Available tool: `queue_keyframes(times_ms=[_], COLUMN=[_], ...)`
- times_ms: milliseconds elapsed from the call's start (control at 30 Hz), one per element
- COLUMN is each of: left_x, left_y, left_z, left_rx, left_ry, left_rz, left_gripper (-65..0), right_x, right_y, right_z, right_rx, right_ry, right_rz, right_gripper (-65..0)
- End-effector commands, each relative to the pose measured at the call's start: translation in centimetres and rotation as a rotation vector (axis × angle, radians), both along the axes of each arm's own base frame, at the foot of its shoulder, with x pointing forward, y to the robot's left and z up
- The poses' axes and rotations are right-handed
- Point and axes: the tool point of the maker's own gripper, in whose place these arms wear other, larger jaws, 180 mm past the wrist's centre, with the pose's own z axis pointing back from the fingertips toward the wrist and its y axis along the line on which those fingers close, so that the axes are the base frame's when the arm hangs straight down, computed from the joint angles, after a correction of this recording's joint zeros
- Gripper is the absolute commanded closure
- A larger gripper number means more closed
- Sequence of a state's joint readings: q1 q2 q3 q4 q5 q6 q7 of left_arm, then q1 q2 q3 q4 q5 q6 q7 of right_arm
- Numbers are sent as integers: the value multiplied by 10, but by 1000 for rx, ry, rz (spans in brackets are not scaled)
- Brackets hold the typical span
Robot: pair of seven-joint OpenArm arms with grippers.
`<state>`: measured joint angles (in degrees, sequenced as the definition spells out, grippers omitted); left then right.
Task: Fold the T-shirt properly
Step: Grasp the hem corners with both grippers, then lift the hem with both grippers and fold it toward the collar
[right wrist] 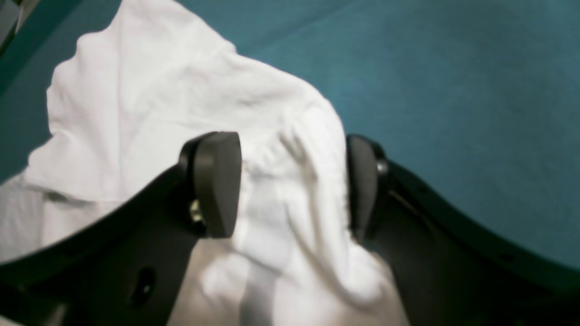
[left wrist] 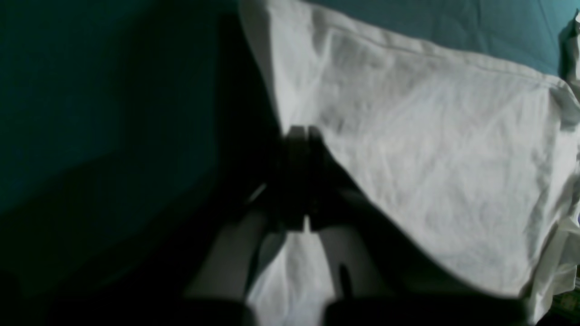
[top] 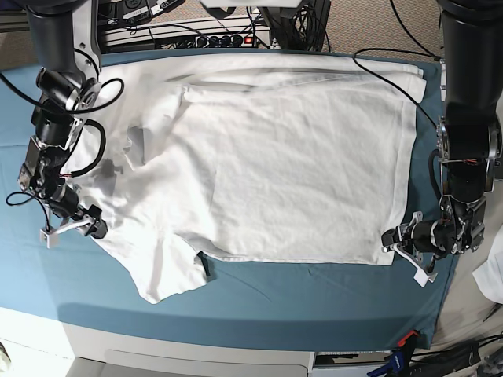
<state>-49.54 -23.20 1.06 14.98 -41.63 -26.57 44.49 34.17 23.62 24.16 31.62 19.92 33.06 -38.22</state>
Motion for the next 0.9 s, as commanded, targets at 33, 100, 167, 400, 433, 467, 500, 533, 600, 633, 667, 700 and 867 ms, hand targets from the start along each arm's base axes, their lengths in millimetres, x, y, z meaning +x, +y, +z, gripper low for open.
queue_keyframes(times_ms=[33, 100, 167, 400, 433, 467, 500, 533, 600, 633, 667, 700, 867], left_x=[20, 19, 19, 16, 16, 15, 13, 12, 7, 5, 3, 1, -12], left_y=[5, 6, 8, 13, 11, 8, 5, 0, -7, -10, -11, -10, 1], left_z=[26, 27, 27, 26, 27, 28, 30, 33, 39, 44, 47, 50, 57], left_rx=[-7, -6, -3, 2, -6, -21, -42, -67, -116, -141, -162, -176, -211], left_ry=[-71, -71, -70, -58, -58, -64, -68, -71, -70, -74, -79, -81, -73], left_rz=[9, 10, 13, 12, 6, -10, -28, -46, -89, -111, -124, -134, -169], left_gripper=[0, 0, 0, 0, 0, 0, 0, 0, 0, 0, 0, 0, 0], right_x=[9, 14, 16, 17, 16, 16, 17, 17, 17, 18, 18, 18, 9], right_y=[-4, -5, -8, -17, -18, -16, -12, -7, 6, 12, 13, 12, 13], right_z=[11, 11, 10, 11, 11, 12, 12, 13, 16, 18, 21, 23, 38], right_rx=[-48, -81, -135, -249, -249, -247, -240, -232, -213, -208, -212, -222, -271], right_ry=[-15, -25, -26, -38, -37, -41, -48, -58, -81, -94, -103, -108, -122], right_rz=[7, -5, -4, 22, 22, 36, 60, 91, 165, 197, 206, 209, 241], right_gripper=[-349, -330, -268, 0, 0, 0, 0, 0, 0, 0, 0, 0, 0])
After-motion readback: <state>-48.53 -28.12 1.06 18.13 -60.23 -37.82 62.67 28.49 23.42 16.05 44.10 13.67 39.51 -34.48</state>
